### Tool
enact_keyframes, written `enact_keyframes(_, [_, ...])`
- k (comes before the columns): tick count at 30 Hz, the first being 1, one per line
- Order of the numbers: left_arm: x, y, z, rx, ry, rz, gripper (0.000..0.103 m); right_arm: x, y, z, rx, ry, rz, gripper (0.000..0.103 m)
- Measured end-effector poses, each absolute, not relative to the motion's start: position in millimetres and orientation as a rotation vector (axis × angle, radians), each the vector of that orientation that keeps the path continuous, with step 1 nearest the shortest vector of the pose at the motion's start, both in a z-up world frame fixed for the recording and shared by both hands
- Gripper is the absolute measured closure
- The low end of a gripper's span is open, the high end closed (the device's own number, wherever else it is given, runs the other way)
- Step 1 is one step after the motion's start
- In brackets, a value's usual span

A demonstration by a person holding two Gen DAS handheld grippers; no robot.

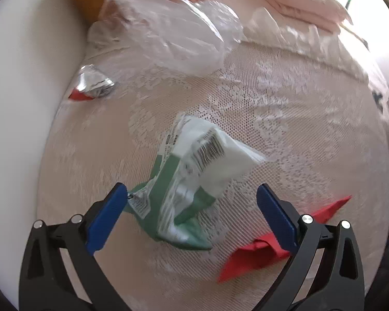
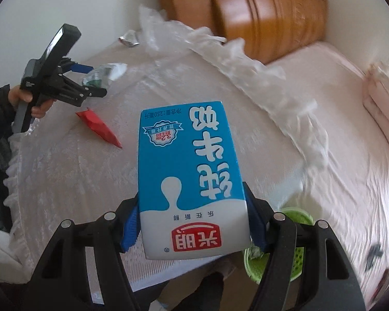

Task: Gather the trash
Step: 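Grasp the blue-white milk carton with right tool while left tool grasps green-white snack bag, then carry both items to the green wastebasket and open both tools over it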

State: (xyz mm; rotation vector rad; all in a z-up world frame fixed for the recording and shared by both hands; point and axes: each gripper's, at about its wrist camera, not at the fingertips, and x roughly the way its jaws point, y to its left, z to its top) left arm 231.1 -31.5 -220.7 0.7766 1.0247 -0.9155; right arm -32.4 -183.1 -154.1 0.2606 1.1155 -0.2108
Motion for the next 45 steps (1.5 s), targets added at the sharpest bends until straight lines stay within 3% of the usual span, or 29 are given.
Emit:
enact_keyframes(4, [241, -37, -227, 0.740, 1.025, -0.922, 0.010, -42, -182, -157, 0.323, 1.112, -0.229, 0.035])
enact_keyframes(8, [248, -35, -229, 0.696, 1.017, -0.901, 0.027, -42, -178, -156, 0.337, 1.109, -0.229, 0.035])
enact_keyframes(12, [247, -30, -228, 0.674, 0.994, -0.865, 0.031, -37, -175, -153, 0.328, 1.099, -0.213, 0.035])
enact_keyframes(22, [204, -6, -182, 0.504, 0.920, -0.637, 0.033, -18, -169, -140, 0.314, 1.037, -0.092, 0.035])
enact_keyframes(33, [71, 17, -115, 0.191, 0.961, -0.341, 0.033, -25, -195, -103, 0.246, 0.906, 0.086, 0.035])
enact_keyframes(45, [-25, -18, -113, 0.147, 1.012, -0.348, 0.033, -83, -243, -117, 0.277, 0.929, 0.072, 0.035])
